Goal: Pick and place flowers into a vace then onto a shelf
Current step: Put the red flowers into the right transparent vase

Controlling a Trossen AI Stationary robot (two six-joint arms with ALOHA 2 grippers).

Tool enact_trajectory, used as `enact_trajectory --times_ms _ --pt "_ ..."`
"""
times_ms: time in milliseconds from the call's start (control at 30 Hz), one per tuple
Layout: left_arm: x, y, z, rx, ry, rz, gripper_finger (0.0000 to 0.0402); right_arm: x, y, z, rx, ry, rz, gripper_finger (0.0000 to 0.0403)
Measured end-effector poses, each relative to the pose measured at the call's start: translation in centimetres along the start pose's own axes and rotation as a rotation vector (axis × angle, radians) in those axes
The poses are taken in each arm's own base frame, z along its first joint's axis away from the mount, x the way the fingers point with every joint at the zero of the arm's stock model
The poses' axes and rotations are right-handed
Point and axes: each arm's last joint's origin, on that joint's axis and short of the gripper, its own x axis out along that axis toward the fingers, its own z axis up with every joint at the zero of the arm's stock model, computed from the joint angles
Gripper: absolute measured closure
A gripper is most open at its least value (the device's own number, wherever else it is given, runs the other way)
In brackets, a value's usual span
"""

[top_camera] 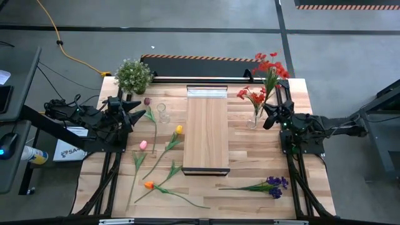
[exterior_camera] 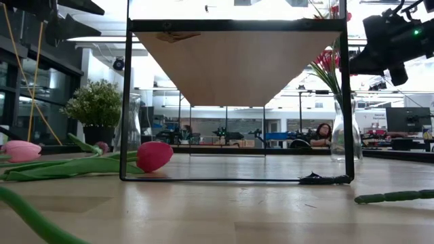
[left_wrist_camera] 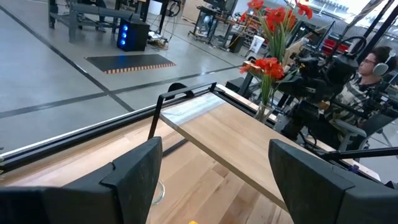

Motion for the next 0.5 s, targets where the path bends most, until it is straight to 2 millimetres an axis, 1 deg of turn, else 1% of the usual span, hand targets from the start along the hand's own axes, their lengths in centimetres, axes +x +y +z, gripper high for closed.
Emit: enact_trajectory --times_ms 267,500 --pt "0.00 0.00 0.00 0.000 0.000 0.000 0.0076 -0.15 0.74 -0.60 -0.016 -0.006 -0.026 0.0403" --pt "0.00 0.00 -0.01 0.001 0.001 0.000 0.0076 -0.37 0.99 -0.91 -0.013 -0.006 -0.027 0.0403"
